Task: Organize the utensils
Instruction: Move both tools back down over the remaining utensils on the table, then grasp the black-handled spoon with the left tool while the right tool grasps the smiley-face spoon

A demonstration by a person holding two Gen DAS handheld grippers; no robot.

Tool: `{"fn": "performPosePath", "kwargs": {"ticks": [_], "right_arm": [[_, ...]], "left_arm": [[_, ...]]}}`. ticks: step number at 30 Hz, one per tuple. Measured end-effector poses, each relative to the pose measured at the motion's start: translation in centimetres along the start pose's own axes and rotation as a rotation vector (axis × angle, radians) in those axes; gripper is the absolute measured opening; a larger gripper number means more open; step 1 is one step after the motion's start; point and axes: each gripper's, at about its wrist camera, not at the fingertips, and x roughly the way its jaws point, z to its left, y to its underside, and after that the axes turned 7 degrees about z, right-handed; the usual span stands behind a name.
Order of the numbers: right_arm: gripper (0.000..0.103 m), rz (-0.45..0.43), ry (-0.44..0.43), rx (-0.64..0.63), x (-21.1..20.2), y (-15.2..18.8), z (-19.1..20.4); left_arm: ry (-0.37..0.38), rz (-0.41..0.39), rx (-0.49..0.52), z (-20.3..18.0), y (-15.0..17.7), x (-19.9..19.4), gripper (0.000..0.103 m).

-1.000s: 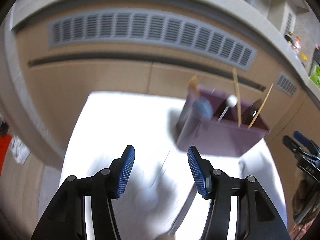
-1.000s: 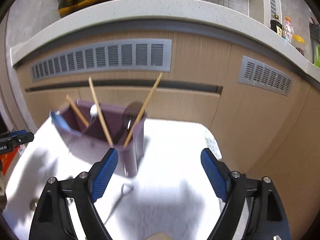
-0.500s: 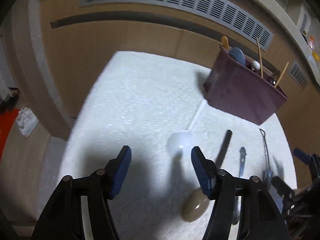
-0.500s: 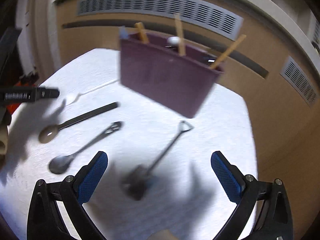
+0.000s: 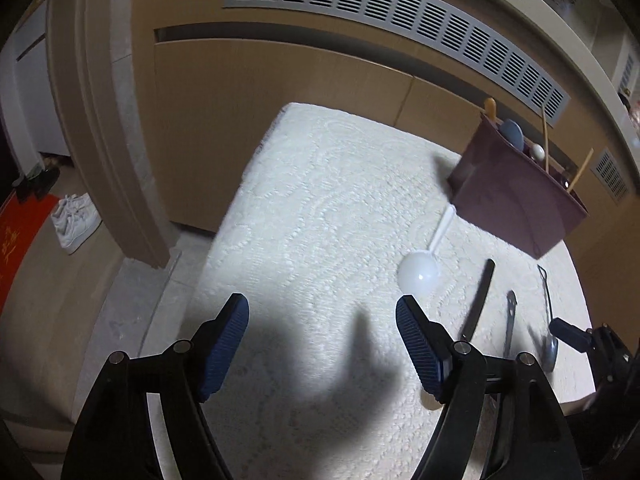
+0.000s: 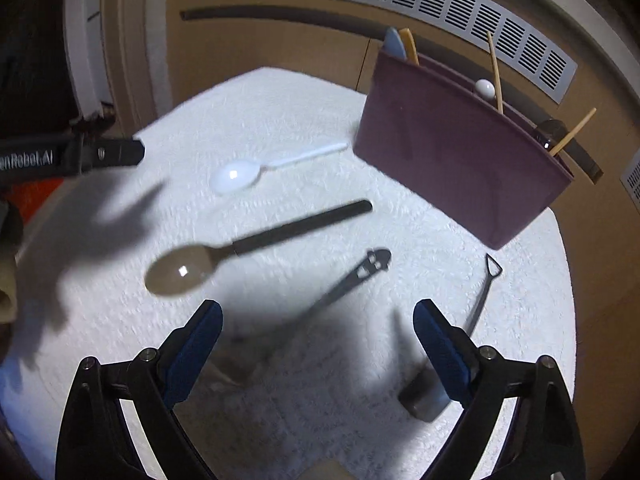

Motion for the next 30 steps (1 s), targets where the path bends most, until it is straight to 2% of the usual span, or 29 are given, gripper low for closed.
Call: {"fn": "performPosePath", "kwargs": {"ticks": [6,9,10,11,12,13,16,21,23,24,25,26,27,29,30], "right_arm": [[0.094,0.023,0.121,0.046,-0.4,3.2,-4.6],[0.094,0.034,0.148,0.12,-0.7,4.6,-7.7],[0.094,0.034,0.137,0.152,-1.0,5.1,-8.8],[0.094,0.033,0.125,0.171,-1.2,5.5,-9.5],[0.094,0.031,0.112,0.193,-1.4,5.9,-10.2],[0.094,0.025,0.1,0.21,-1.5,6.3,-10.7],[0.094,0.016,0.056,0.244,-1.3,7.3,-11.7],[0.094,0.004,0.03,0.254,-1.3,7.1,-11.9],[0.094,0.0,0.037,0.252,-1.5,7.0,-11.7],[0.092,-0.006,0.043,0.253,-1.7,6.8,-11.5],[0.083,-0.016,0.04,0.256,-2.0,6.5,-11.3],[0.069,-0.02,0.03,0.26,-2.1,6.2,-11.4],[0.063,-0.019,0.005,0.264,-2.2,5.5,-11.3],[0.043,-0.002,-0.054,0.269,-1.8,4.0,-11.0],[0.04,0.013,-0.09,0.279,-1.6,3.1,-10.6]], "left_arm": [[0.039,0.05,0.093,-3.6,-0.5,1.8,0.076],[0.108,0.047,0.158,-5.5,-1.0,2.6,0.076],[0.123,0.053,0.178,-6.0,-1.1,2.9,0.071],[0.136,0.061,0.205,-6.6,-1.4,3.5,0.059],[0.138,0.074,0.229,-7.0,-1.7,4.1,0.054],[0.132,0.094,0.25,-7.4,-2.1,4.8,0.049],[0.084,0.112,0.269,-8.0,-3.1,6.3,0.049],[0.022,0.112,0.291,-9.3,-4.3,7.5,0.049],[-0.013,0.102,0.307,-9.7,-3.8,7.4,0.037],[-0.017,0.104,0.316,-9.8,-3.2,7.1,0.036],[-0.016,0.11,0.319,-9.7,-2.7,6.6,0.036],[-0.022,0.112,0.326,-9.7,-1.8,6.1,0.036],[-0.027,0.113,0.334,-9.6,-1.1,5.5,0.036],[-0.029,0.121,0.352,-9.4,0.5,4.6,0.036],[-0.026,0.123,0.358,-9.1,1.5,3.9,0.036]]}}
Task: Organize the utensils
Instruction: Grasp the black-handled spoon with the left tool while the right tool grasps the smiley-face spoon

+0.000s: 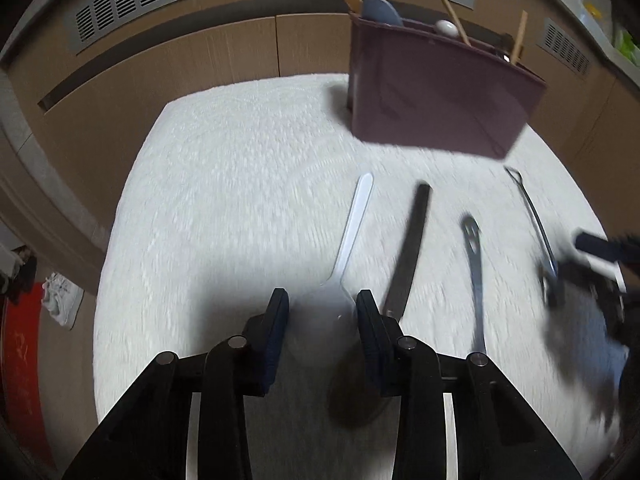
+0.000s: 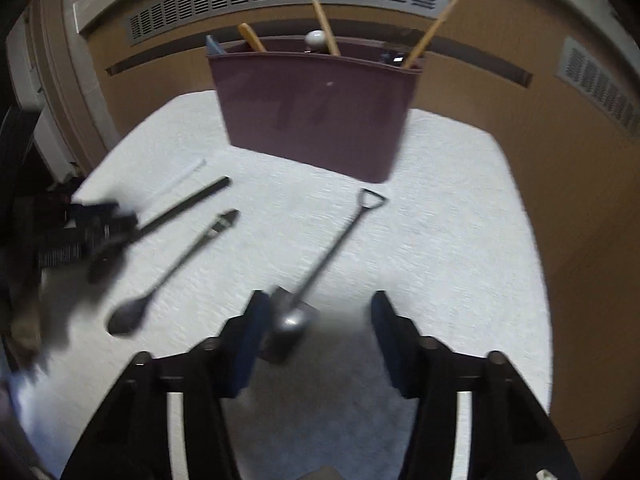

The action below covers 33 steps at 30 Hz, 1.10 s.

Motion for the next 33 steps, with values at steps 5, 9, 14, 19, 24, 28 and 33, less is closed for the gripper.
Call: {"fn": "performPosePath", "kwargs": {"ticks": [5,9,14,19,24,28,33], "right_arm": [[0.04,0.08,-0.116,0.008,1.2,-2.2,3.5],[0.04,0.115,-0.084,-0.027,2.7,-3.2,6.7],[0.041,0.129,0.005,-0.085,3.9,-3.5,9.1],[0.047,0.112,0.025,-0.149,2.7,-1.2,7.7],[0.048,0.098,-0.001,-0.114,1.4,0.8,4.5],[0.036,0.066,-0.014,-0.116,1.0,1.7,4.0],[0.035,0.057,-0.056,-0.098,0.7,1.9,3.3]], "left_arm": [[0.046,0.016,-0.035,0.9,3.7,-2.0,0.036],[0.096,0.022,-0.079,2.1,5.6,-3.4,0.038],[0.088,-0.009,-0.135,4.1,6.0,-4.4,0.05],[0.13,-0.027,-0.092,3.5,4.4,-4.4,0.05],[0.208,-0.023,0.007,0.3,1.4,-3.7,0.05],[0.216,0.024,0.104,-2.6,-2.0,-1.3,0.05],[0.133,0.141,0.162,-4.7,-5.5,2.8,0.036]]}}
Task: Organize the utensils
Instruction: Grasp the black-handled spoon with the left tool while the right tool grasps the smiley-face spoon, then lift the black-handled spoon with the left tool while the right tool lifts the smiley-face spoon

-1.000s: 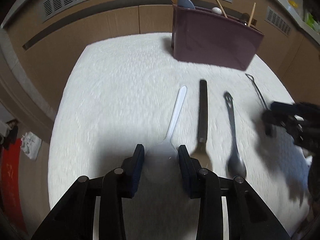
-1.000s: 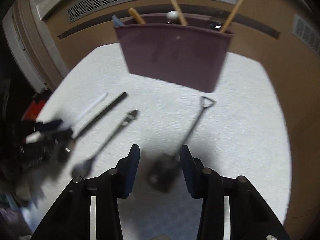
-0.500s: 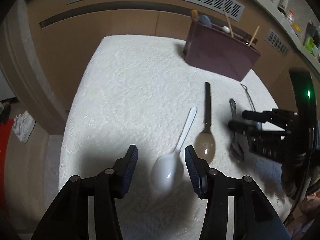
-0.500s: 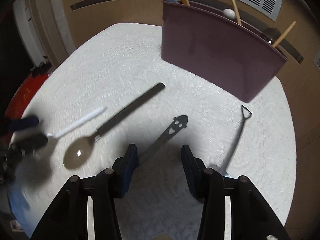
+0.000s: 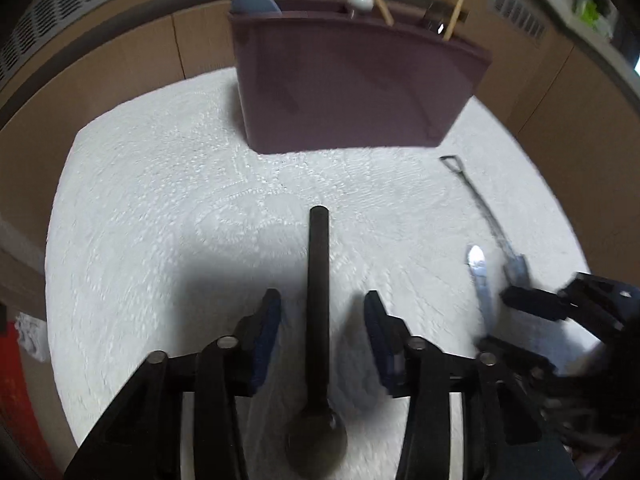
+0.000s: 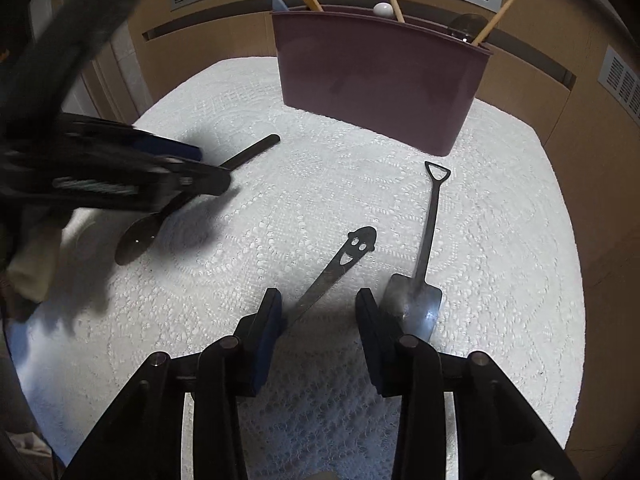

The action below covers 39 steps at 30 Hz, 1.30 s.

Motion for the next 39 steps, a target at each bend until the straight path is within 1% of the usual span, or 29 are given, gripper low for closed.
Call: {"fn": "performPosePath", "kwargs": {"ticks": [1,2,3,4,6,8,9,12,14,15,16,18,19,20,23,24,26,28,33,34,39], "right_arm": [[0.035,-0.003,-0.018,0.015,-0.2,0.0,-0.4],[0.035,-0.007,-0.027,0.026,-0.2,0.2,-0.9],[0.035,-0.014,-0.039,0.044,-0.6,0.2,-1.4],[0.035,-0.023,-0.045,0.063,-1.0,0.3,-1.9],[0.035,-0.032,-0.045,0.092,-1.4,0.3,-2.9],[0.035,-0.029,-0.057,0.128,-1.5,0.2,-3.6],[0.034,-0.023,-0.063,0.138,-1.4,0.1,-3.6],[0.032,0.009,-0.079,0.157,-0.7,-0.8,-3.0],[0.03,0.044,-0.058,0.16,0.4,-1.4,-2.0],[0.03,0.062,-0.029,0.166,0.9,-1.8,-1.6],[0.029,0.058,0.005,0.164,1.1,-2.2,-1.0],[0.029,0.054,0.043,0.133,1.7,-3.1,0.1],[0.022,0.043,0.064,0.116,2.0,-3.5,0.6],[0.013,0.028,0.079,0.093,2.2,-3.9,1.2],[0.011,-0.005,0.106,0.007,2.3,-4.4,2.7],[0.011,-0.013,0.102,-0.003,2.0,-4.4,2.7],[0.011,-0.041,0.08,-0.006,0.9,-4.4,2.4],[0.011,-0.091,0.06,0.002,-1.2,-4.2,1.8],[0.01,-0.184,0.057,0.013,-5.5,-3.6,0.7],[0.0,-0.201,0.057,0.014,-6.2,-3.4,0.6],[0.0,-0.252,0.062,0.008,-8.8,-2.5,0.6]], "left_arm": [[-0.027,-0.017,0.02,-0.3,-0.3,0.1,0.033],[-0.045,-0.016,0.037,-0.5,-0.4,0.2,0.028],[-0.049,-0.021,0.038,-0.7,-0.5,0.1,0.023],[-0.046,-0.026,0.031,-0.7,-0.4,0.0,0.012],[-0.056,-0.066,-0.002,-0.6,0.5,-0.7,0.012],[-0.075,-0.151,-0.057,-0.1,1.7,-2.1,0.012],[-0.06,-0.202,-0.104,0.4,2.6,-3.2,0.012],[-0.022,-0.321,-0.22,1.7,5.1,-5.8,0.012],[0.002,-0.375,-0.277,2.6,6.2,-7.1,0.012],[0.021,-0.396,-0.294,2.9,6.8,-7.7,0.012],[0.034,-0.412,-0.305,3.1,7.2,-8.2,0.012],[0.049,-0.435,-0.317,3.4,7.8,-9.0,0.012],[0.058,-0.444,-0.323,3.4,7.8,-9.3,0.012],[0.067,-0.452,-0.328,3.6,8.2,-9.8,0.012],[0.073,-0.459,-0.323,3.5,8.5,-10.0,0.012],[0.073,-0.462,-0.321,3.4,8.7,-10.1,0.012],[0.074,-0.468,-0.318,3.2,8.9,-10.5,0.012],[0.073,-0.479,-0.321,3.1,9.2,-11.0,0.012],[0.059,-0.519,-0.305,2.3,9.5,-12.7,0.012],[0.055,-0.526,-0.302,2.1,9.5,-13.1,0.012],[0.025,-0.527,-0.297,1.5,9.4,-13.8,0.012]]}}
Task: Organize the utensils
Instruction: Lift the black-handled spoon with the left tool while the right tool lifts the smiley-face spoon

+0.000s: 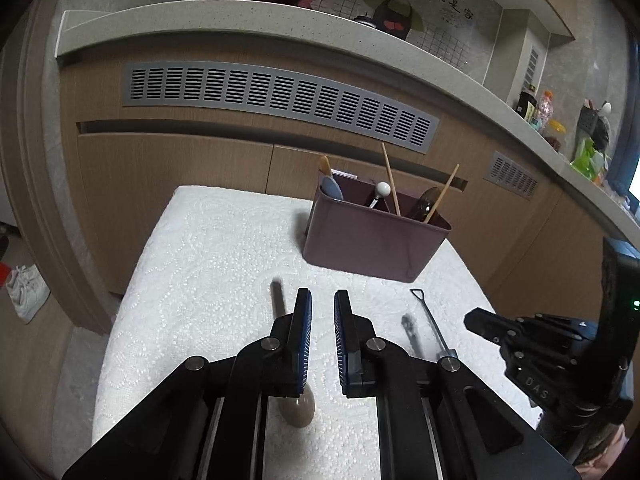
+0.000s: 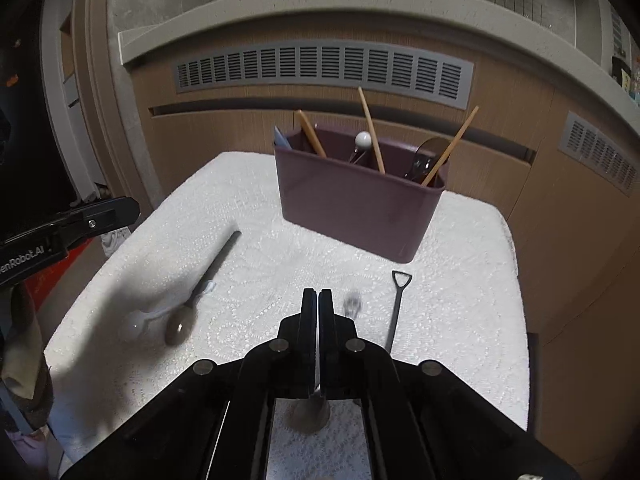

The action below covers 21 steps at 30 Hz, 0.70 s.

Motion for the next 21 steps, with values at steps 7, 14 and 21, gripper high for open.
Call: {"fn": "performPosePath", "kwargs": {"ticks": [7,14,21], "right_arm": [[0.002,0.086,-0.034,0.044,1.6,1.2,-1.3],[0.026,0.207,-0.036,0.077,4.8,5.5,-0.9],[0.036,0.215,-0.013,0.112,5.4,7.3,0.1]], "left_arm": [[-0.069,0.121,-0.061,1.9,1.2,2.4,0.012],[-0.11,0.184,-0.097,3.3,3.9,3.9,0.026],[-0.106,0.175,-0.143,4.8,5.2,3.4,0.04]]}}
